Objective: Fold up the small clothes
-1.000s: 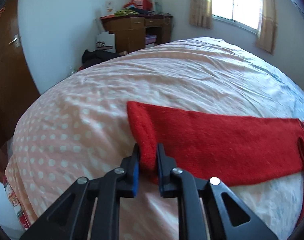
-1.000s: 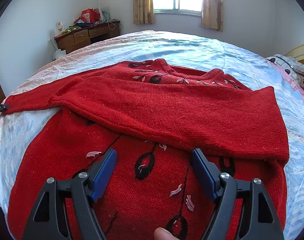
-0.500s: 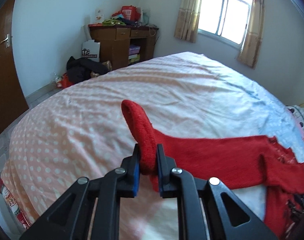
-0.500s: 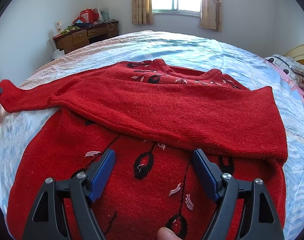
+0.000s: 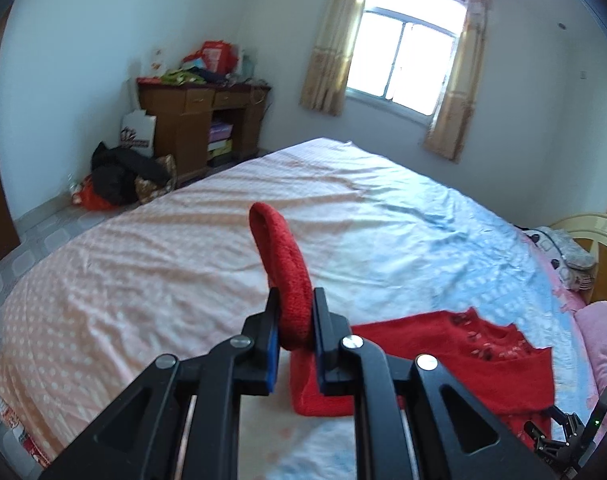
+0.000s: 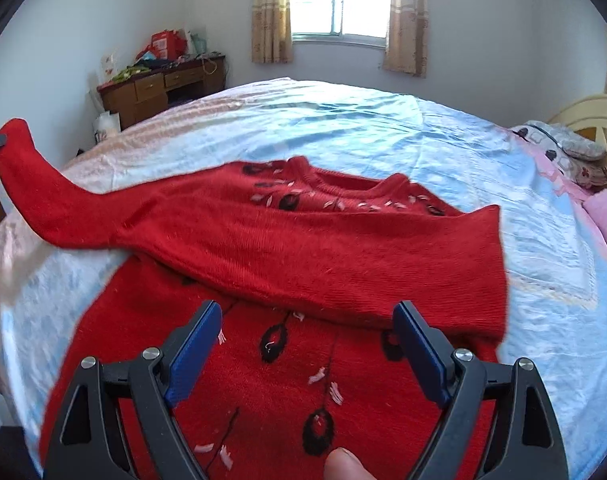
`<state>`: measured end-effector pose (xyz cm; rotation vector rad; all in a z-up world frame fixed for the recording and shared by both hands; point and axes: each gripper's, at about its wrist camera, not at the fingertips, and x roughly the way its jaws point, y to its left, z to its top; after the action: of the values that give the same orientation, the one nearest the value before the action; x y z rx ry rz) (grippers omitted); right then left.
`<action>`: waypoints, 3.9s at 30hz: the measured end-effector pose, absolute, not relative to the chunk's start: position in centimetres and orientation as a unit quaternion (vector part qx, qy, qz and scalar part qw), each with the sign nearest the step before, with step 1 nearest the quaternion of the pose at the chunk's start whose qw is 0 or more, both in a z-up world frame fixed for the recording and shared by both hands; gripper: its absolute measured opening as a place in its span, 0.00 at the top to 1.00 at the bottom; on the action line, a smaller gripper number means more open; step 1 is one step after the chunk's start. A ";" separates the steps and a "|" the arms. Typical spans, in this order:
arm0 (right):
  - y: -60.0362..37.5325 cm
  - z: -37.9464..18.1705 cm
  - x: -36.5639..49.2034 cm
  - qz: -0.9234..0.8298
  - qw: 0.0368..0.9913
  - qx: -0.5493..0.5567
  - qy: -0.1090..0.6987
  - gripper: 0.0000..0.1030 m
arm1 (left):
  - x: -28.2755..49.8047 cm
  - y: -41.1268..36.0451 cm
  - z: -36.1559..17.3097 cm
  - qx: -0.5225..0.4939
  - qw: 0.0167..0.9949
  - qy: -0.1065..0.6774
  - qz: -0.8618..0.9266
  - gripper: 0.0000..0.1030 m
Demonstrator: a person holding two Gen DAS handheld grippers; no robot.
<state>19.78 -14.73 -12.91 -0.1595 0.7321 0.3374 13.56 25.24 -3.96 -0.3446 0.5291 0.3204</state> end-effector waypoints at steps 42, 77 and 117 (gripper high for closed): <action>-33.1 -14.2 16.3 0.002 0.941 0.075 0.329 0.15 | 26.9 -8.9 -3.8 -0.058 0.957 0.276 -0.067 0.86; -29.0 -13.4 20.1 0.082 0.934 0.092 0.336 0.44 | 23.2 3.6 -17.2 0.040 0.923 0.356 0.143 0.14; -25.7 -15.8 22.7 0.001 0.925 -0.029 0.378 0.91 | 21.8 6.9 -17.4 -0.056 0.940 0.330 0.068 0.00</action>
<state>22.74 -25.73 -15.78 -0.0594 0.7754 0.0026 21.79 6.93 -17.37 -0.1150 0.6727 0.1391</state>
